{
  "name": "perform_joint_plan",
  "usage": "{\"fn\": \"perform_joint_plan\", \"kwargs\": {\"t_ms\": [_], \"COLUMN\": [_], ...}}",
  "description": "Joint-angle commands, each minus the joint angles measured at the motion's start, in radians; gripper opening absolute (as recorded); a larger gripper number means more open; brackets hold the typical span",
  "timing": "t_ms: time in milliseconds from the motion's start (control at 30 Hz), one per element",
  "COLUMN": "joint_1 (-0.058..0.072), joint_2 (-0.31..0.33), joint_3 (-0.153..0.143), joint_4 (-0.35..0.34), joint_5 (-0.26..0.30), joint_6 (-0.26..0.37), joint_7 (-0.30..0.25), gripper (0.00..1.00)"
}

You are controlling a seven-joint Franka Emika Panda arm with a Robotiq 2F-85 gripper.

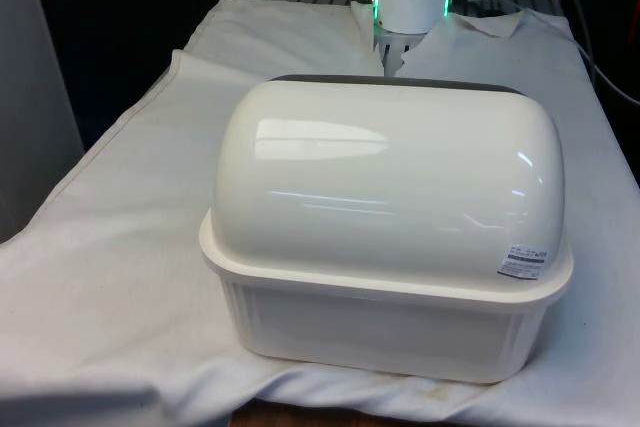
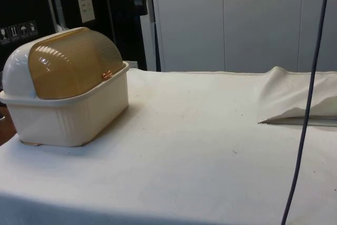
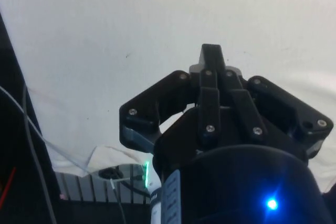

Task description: Open the lid, then close it.

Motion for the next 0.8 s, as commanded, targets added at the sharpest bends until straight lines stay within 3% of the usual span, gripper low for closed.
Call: {"fn": "perform_joint_plan", "kwargs": {"t_ms": [0,33,267,333,367,567,600,767], "joint_1": [0.0,0.002,0.002,0.001,0.002,0.003,0.002,0.003], "joint_2": [-0.001,-0.009,-0.005,-0.004,-0.002,0.011,0.009,0.032], "joint_3": [0.0,0.002,0.004,0.003,0.004,0.005,0.004,0.005], "joint_4": [-0.007,-0.029,-0.073,-0.069,-0.092,-0.126,-0.119,-0.154], "joint_5": [0.0,-0.01,-0.009,-0.001,-0.009,-0.008,-0.001,-0.007], "joint_6": [0.008,0.042,0.108,0.096,0.138,0.197,0.178,0.255], "joint_7": [0.004,0.024,0.047,0.037,0.056,0.072,0.059,0.08], "gripper": [0.0,0.0,0.0,0.0,0.0,0.0,0.0,0.0]}}
